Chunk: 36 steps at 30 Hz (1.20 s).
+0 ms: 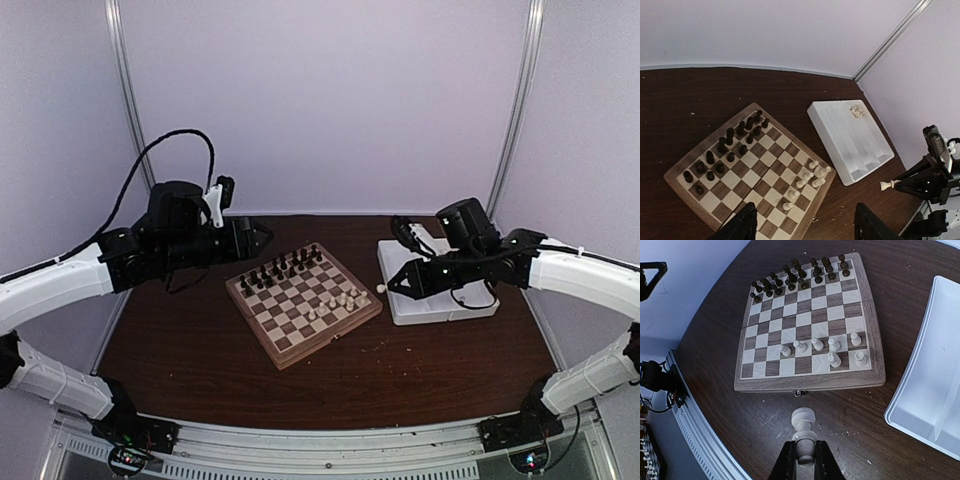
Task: Set up the chess pieces on the board
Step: Place the chess piece on the chessboard.
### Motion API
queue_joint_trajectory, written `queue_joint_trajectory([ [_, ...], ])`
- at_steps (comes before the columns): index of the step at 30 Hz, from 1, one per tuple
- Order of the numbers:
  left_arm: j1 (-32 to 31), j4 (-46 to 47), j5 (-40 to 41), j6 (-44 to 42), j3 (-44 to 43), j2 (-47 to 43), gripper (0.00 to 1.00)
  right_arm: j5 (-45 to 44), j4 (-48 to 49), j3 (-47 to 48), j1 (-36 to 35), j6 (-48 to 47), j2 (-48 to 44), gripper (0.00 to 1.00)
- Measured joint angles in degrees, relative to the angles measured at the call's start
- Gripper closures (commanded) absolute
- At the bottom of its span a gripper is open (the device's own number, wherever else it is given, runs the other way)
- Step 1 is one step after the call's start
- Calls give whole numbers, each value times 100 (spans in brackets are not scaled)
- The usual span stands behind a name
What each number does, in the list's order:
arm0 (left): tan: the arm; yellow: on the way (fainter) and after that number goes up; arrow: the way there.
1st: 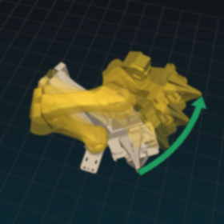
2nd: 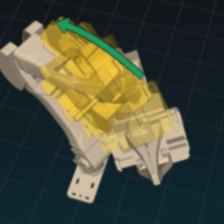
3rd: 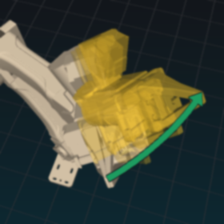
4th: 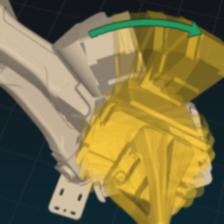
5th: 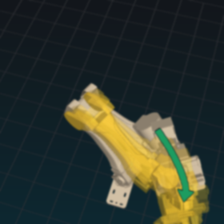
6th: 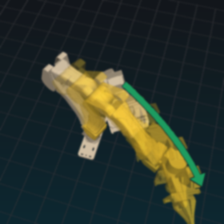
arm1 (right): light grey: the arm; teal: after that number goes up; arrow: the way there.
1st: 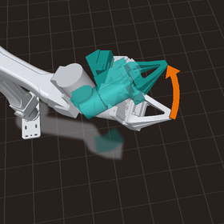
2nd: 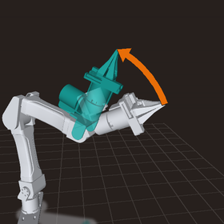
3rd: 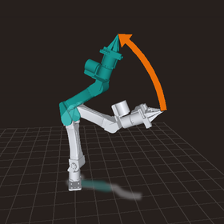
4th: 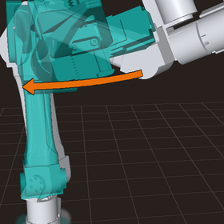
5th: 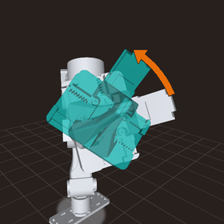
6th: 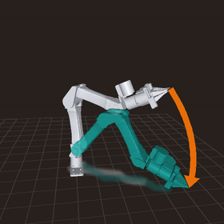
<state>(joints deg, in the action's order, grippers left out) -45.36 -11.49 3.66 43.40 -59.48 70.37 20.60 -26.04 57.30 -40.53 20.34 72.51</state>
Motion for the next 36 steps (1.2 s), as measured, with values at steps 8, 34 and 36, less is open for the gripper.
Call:
queue_joint_trajectory([
  [8,0,-684,684,-1285,7,-424,21,-254,-776,1132,-372,-271,1231,100],
  [34,0,-1344,1569,-2208,400,-671,2,-1593,-2221,3847,-1137,-802,4155,100],
  [36,0,-1344,1578,-2247,402,-671,2,-1676,-2295,3943,-1137,-813,4264,100],
])
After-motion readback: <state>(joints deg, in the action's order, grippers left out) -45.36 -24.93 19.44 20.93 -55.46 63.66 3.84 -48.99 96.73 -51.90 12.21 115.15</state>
